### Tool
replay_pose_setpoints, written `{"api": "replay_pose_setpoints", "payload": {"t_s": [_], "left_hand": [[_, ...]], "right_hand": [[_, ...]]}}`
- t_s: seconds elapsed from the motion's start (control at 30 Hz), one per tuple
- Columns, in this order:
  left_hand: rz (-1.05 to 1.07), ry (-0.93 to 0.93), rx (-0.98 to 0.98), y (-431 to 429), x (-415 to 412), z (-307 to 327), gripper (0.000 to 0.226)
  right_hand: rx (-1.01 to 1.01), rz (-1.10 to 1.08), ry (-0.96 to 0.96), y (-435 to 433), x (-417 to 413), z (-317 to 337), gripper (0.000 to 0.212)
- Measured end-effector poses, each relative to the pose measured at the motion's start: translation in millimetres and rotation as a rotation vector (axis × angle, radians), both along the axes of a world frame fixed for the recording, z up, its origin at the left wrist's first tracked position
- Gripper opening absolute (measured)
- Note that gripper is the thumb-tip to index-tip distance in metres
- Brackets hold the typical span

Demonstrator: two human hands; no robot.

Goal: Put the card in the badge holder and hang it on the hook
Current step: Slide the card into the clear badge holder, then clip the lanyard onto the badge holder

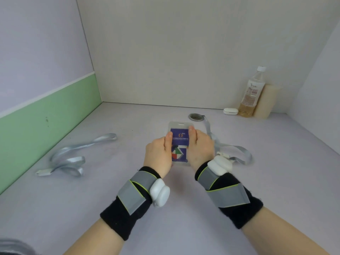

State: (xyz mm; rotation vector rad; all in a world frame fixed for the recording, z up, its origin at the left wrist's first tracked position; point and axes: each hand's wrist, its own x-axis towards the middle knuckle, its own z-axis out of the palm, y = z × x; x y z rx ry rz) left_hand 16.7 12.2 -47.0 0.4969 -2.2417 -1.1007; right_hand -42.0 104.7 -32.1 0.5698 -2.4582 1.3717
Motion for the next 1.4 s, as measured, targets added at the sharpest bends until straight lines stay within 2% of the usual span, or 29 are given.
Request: {"api": "replay_pose_setpoints", "payload": {"t_s": [0.17, 0.3, 0.4, 0.7, 0.8, 0.9, 1.0, 1.1, 1.17, 1.27, 1.4], "left_hand": [[0.074, 0.064, 0.175, -29.1, 28.2, 15.3, 0.056], [0.18, 0.088, -0.09, -61.2, 62.6, 20.7, 0.055], [0.252, 0.065, -0.132, -81.7, 90.8, 16.7, 0.049], [0.416, 0.134, 0.056, -140.1, 164.0, 2.7, 0.051], [0.452, 0.112, 0.024, -160.2, 184.3, 3.5, 0.041], [0.402, 0.12, 0.118, -177.9, 199.1, 4.5, 0.033], [0.434, 0.186, 0.209, -189.8, 210.1, 4.7, 0.042], [0.518, 0.199, 0.192, -199.5, 218.8, 0.6, 0.047], [0.556, 0.182, 0.178, -201.7, 223.8, 1.8, 0.044], [0.563, 0.128, 0.145, -201.7, 224.9, 1.9, 0.033], [0.598, 0.079, 0.098, -201.3, 225.8, -0.6, 0.034]], "right_hand": [[-0.054, 0.102, -0.052, -33.8, 18.5, 12.8, 0.042], [-0.104, 0.191, -0.054, -62.5, 43.9, 12.0, 0.044], [-0.114, 0.273, -0.084, -87.1, 67.1, 8.5, 0.044], [-0.073, 0.452, -0.148, -170.1, 127.3, 4.6, 0.044], [-0.067, 0.499, -0.139, -190.4, 139.7, 2.2, 0.045], [-0.053, 0.588, -0.144, -203.6, 154.2, 0.6, 0.047], [-0.056, 0.553, -0.15, -210.6, 156.7, -0.4, 0.047], [0.033, 0.508, 0.017, -212.1, 153.6, -3.9, 0.029], [0.178, 0.573, 0.137, -214.1, 158.4, -9.0, 0.015], [0.387, 0.683, 0.312, -218.2, 165.5, -25.8, 0.016], [0.486, 0.724, 0.478, -225.7, 161.9, -43.9, 0.028]]}}
